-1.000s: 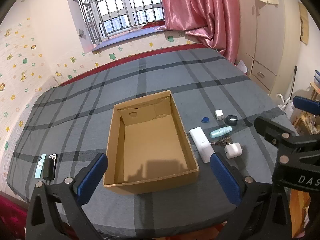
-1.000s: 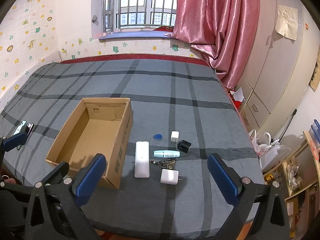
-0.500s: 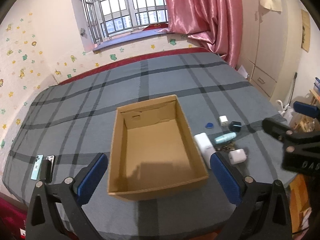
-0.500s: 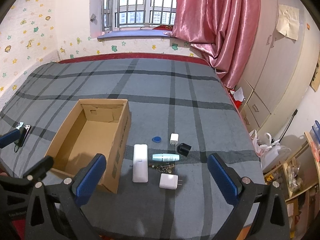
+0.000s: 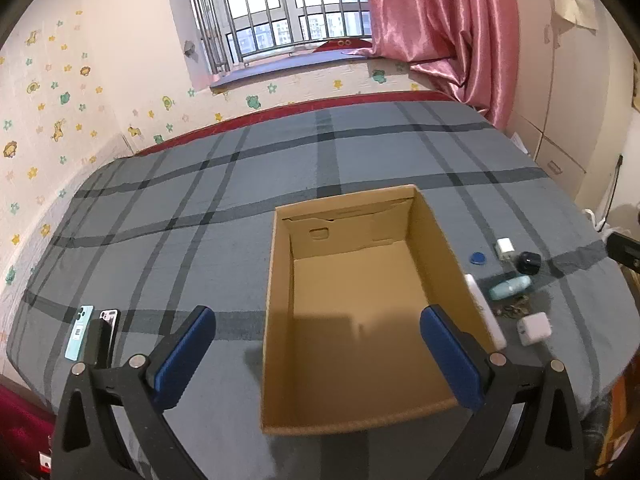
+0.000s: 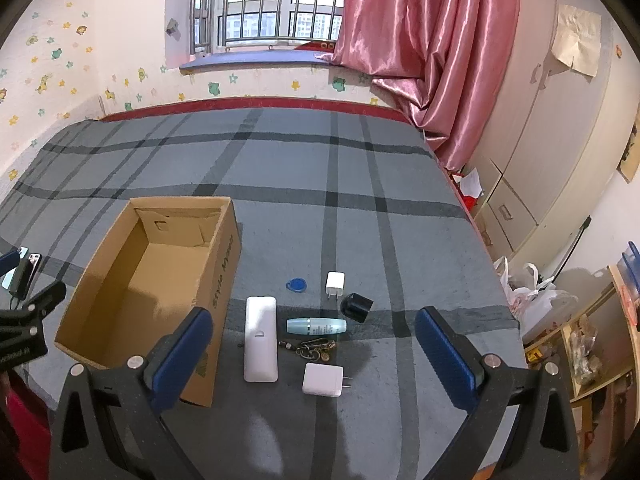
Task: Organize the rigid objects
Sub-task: 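Move the left gripper to the box wall and grip its rim, then reach the right gripper down to the white charger cube, then close the right gripper on the white charger cube and lift it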
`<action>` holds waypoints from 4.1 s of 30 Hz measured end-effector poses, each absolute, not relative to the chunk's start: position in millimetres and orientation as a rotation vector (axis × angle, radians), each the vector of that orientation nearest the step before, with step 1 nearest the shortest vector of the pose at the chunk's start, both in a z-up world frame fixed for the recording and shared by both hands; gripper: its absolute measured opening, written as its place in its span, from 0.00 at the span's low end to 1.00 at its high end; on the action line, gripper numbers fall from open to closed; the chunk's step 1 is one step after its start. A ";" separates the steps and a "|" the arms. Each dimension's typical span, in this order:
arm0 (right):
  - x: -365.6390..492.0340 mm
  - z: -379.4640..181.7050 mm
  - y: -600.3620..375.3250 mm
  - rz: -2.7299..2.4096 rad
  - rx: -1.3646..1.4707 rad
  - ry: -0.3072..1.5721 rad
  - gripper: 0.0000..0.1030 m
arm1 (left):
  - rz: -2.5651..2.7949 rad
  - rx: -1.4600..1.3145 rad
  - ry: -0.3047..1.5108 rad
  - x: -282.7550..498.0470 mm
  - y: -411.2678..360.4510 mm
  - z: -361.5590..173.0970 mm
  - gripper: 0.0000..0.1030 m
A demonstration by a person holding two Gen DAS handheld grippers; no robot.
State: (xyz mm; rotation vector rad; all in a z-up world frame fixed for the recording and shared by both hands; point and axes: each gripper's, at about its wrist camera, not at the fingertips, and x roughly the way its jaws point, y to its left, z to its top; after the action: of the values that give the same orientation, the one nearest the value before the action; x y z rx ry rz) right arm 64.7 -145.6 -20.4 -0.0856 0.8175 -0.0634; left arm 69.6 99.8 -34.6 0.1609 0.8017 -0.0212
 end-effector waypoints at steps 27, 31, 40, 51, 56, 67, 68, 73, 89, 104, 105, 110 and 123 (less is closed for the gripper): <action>94.3 -64.7 -157.3 -0.096 -0.097 0.925 1.00 | -0.003 0.143 0.955 164.9 158.3 -141.1 0.99; 93.4 -65.2 -157.5 -0.096 -0.091 0.929 1.00 | -0.015 0.125 0.970 167.8 159.1 -143.0 0.90; 88.1 -64.6 -160.2 -0.103 -0.084 0.928 1.00 | -0.057 0.128 1.064 175.9 155.7 -163.2 0.15; 91.4 -80.8 -173.9 -0.094 -0.063 0.956 1.00 | -0.059 0.108 1.069 176.6 158.4 -164.3 0.14; 97.2 -106.4 -183.1 -0.088 -0.052 0.986 1.00 | -0.056 0.103 1.062 175.6 159.2 -165.3 0.14; 107.2 -178.6 -203.2 -0.104 -0.025 1.063 1.00 | -0.050 0.111 1.056 174.3 157.4 -166.0 0.14; 107.7 -184.9 -203.8 -0.103 -0.023 1.068 1.00 | -0.051 0.110 1.057 174.5 157.6 -166.0 0.14; 110.3 -206.8 -202.2 -0.088 -0.022 1.085 1.00 | -0.050 0.115 1.059 174.7 157.5 -165.8 0.14; 118.8 -236.7 -196.2 -0.067 -0.015 1.117 0.98 | -0.046 0.122 1.059 173.8 156.7 -166.1 0.14; 113.3 -229.1 -196.8 -0.026 0.029 1.153 0.69 | -0.043 0.123 1.060 174.1 156.2 -166.0 0.14; 112.8 -226.2 -196.4 -0.026 0.025 1.152 0.69 | -0.043 0.123 1.060 174.1 156.3 -166.1 0.14; 114.7 -216.5 -194.2 -0.032 0.004 1.145 0.69 | -0.043 0.123 1.063 174.3 156.2 -166.4 0.14; 126.3 -168.9 -176.9 -0.014 -0.036 1.091 0.69 | -0.047 0.117 1.065 174.6 156.4 -167.5 0.14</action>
State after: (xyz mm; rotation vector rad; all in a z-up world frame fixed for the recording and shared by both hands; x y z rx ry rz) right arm 126.3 -176.9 -168.9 -0.0360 1.0905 -0.0142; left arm 174.6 156.4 -167.5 0.1174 1.0653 -0.0471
